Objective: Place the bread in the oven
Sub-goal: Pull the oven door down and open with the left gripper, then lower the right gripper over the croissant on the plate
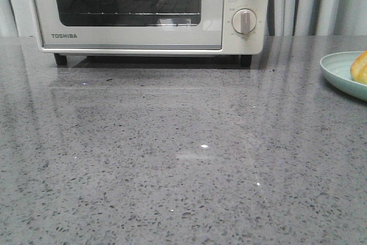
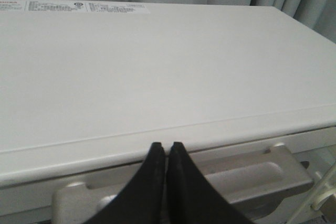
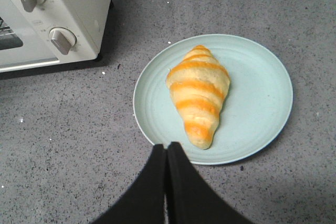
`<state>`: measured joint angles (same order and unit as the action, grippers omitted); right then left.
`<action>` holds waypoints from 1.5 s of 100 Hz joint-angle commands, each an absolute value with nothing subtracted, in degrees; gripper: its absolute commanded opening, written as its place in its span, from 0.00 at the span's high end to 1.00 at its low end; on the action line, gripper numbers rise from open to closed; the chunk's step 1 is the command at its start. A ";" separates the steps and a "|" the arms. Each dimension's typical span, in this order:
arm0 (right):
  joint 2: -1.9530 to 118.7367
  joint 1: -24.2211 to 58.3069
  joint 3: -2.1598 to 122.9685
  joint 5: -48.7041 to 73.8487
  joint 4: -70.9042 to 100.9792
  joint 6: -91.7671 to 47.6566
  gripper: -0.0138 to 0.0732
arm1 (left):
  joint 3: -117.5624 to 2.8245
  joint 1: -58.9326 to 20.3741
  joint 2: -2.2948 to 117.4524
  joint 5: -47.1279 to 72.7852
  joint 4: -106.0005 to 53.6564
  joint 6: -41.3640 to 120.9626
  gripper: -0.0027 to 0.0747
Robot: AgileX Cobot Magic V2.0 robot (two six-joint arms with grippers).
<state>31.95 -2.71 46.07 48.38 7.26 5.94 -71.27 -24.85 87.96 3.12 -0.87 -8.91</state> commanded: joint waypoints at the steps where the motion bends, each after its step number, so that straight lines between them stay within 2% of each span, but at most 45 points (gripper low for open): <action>1: 32.62 -2.89 47.97 43.64 7.59 5.69 0.92 | -73.37 -25.17 86.87 0.87 -1.14 -9.39 0.99; 29: 32.62 -2.89 47.97 44.07 7.59 5.69 0.92 | -72.89 -25.44 87.94 10.12 -1.14 -9.39 0.99; 45: 32.62 -2.89 47.97 46.07 7.59 5.69 0.92 | -67.58 -26.28 84.75 9.83 -2.28 -9.39 0.99; 73: 32.62 -2.89 47.97 47.30 7.59 5.69 0.92 | -54.34 -27.67 69.83 11.86 -3.95 -9.39 0.99; 96: 34.06 -2.89 47.97 46.35 7.59 5.69 0.91 | -52.42 -28.86 55.47 25.83 -3.95 -9.02 0.99; 106: 36.15 -2.89 47.97 46.17 7.59 5.69 0.81 | -52.42 -28.86 48.95 26.27 -3.36 -8.76 0.99; 118: 39.75 -2.89 47.97 45.62 7.59 5.69 0.51 | -52.42 -28.86 41.87 25.94 -3.20 -7.42 0.99; 125: 42.33 -2.89 47.97 43.86 7.59 5.69 0.40 | -52.42 -28.86 38.47 26.05 -1.89 -7.42 0.99; 137: 48.30 -2.89 49.16 41.83 7.59 4.97 0.39 | -52.42 -28.86 34.55 26.72 -0.40 -7.42 0.99; 150: 56.08 -2.89 54.55 45.63 7.59 4.82 0.39 | -52.42 -28.86 32.94 27.84 0.00 -7.42 0.99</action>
<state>52.12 -2.71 49.69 47.05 7.35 5.66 -50.91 -28.36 33.31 31.06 0.00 -7.63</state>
